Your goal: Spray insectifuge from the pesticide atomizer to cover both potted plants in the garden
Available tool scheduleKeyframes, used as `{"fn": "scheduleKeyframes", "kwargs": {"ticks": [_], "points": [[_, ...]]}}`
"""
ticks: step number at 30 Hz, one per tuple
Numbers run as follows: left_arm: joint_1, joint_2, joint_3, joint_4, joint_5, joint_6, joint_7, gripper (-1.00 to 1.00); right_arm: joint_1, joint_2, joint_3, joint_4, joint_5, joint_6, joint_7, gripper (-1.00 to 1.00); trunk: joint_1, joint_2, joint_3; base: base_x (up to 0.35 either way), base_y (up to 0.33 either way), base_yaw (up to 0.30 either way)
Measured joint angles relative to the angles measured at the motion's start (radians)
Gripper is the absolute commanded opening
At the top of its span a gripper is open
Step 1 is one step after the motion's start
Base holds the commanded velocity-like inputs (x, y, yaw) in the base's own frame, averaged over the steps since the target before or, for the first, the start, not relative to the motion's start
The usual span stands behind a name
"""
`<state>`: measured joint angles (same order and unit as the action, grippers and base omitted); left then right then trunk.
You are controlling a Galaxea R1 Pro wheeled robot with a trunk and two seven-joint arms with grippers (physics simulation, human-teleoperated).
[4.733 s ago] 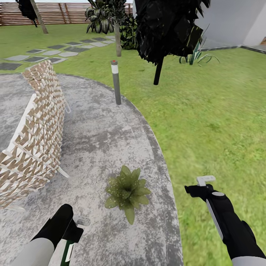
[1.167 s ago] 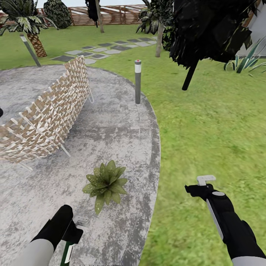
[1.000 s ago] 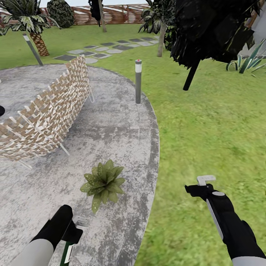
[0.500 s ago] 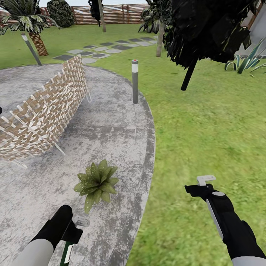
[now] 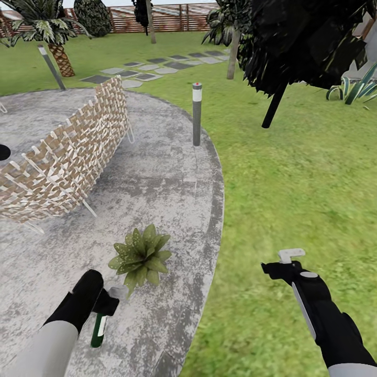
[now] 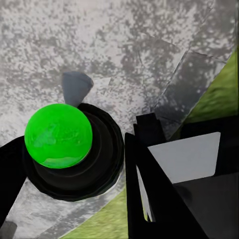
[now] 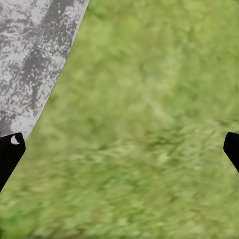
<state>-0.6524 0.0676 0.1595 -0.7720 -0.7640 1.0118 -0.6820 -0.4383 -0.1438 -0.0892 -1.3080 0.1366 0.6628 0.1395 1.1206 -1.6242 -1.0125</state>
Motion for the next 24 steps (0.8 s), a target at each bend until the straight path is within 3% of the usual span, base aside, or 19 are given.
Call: {"fn": "scheduleKeyframes", "kwargs": {"ticks": [7,24], "points": [[-0.056,-0.002,-0.002,-0.003,0.000,0.001,-0.001,-1.00,0.000,0.001,0.003,-0.001,-0.001,0.000,0.000,1.00,0.000,0.000,0.000,0.000,0.000,0.000],[-0.050,-0.001,-0.004,0.011,0.000,0.002,-0.003,-1.00,0.000,0.003,0.004,0.000,-0.001,0.000,0.000,1.00,0.000,0.000,-0.011,0.000,0.000,0.097]]}}
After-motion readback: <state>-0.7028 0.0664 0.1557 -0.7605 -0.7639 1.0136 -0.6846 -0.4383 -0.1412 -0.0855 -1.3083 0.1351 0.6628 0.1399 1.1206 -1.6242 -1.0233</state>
